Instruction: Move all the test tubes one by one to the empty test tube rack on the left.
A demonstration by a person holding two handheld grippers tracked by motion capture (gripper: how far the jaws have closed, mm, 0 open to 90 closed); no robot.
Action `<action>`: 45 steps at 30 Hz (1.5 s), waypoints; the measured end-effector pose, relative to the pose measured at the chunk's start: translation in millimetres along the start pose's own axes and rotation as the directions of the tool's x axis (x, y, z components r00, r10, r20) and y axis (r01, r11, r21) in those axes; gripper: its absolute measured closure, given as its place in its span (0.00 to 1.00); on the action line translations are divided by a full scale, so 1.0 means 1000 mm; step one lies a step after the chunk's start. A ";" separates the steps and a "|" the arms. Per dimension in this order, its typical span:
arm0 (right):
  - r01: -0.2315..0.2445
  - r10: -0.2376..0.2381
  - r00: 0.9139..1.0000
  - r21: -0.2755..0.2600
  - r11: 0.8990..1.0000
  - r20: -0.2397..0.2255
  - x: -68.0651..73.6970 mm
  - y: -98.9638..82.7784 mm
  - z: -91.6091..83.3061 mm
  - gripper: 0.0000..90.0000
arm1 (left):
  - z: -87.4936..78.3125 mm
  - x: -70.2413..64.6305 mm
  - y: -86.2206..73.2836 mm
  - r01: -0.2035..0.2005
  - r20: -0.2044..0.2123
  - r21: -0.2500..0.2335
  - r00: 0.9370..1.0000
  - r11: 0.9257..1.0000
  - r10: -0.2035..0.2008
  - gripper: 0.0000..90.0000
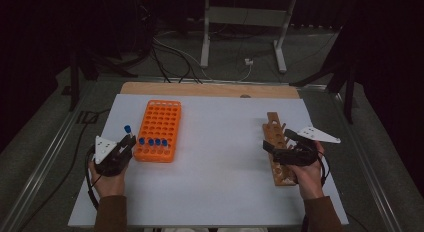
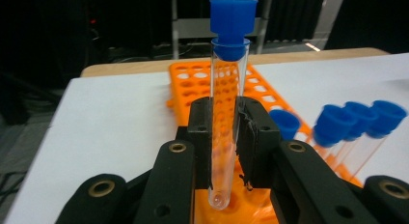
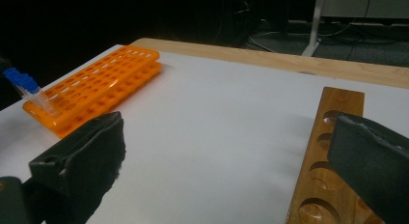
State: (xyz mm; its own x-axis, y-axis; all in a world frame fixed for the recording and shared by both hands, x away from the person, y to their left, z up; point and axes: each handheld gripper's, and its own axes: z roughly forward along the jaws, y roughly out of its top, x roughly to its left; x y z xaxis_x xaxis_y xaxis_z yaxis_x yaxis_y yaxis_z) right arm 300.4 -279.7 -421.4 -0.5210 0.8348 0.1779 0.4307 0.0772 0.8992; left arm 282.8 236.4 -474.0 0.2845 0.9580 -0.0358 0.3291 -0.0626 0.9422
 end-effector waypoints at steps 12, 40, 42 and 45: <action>0.009 -0.009 1.000 0.015 1.000 -0.010 0.001 -0.005 0.000 0.00 | 0.012 -0.001 -0.016 -0.038 0.019 0.178 0.999 0.983 0.035 0.88; 0.107 -0.107 0.994 -0.011 0.994 -0.032 0.019 -0.045 -0.006 0.00 | -0.044 -0.012 0.001 0.035 0.110 0.012 0.993 0.999 -0.036 0.06; 0.104 -0.105 0.994 -0.024 0.994 -0.033 0.019 -0.047 -0.007 0.00 | -0.047 -0.014 0.003 0.035 0.107 -0.003 0.994 0.999 -0.034 0.01; 0.108 -0.109 0.994 -0.039 0.993 -0.025 0.019 -0.050 -0.010 0.00 | -0.051 -0.014 0.004 0.036 0.101 -0.025 0.994 0.999 -0.033 0.01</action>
State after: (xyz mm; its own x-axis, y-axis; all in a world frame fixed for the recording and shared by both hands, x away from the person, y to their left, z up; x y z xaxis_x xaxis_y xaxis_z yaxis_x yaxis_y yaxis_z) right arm 261.7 -272.5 -458.7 -0.5831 0.8075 0.0892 0.3433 0.1454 0.9279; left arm 234.3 237.3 -452.4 0.3632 0.9263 -0.1005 0.3169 -0.0214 0.9482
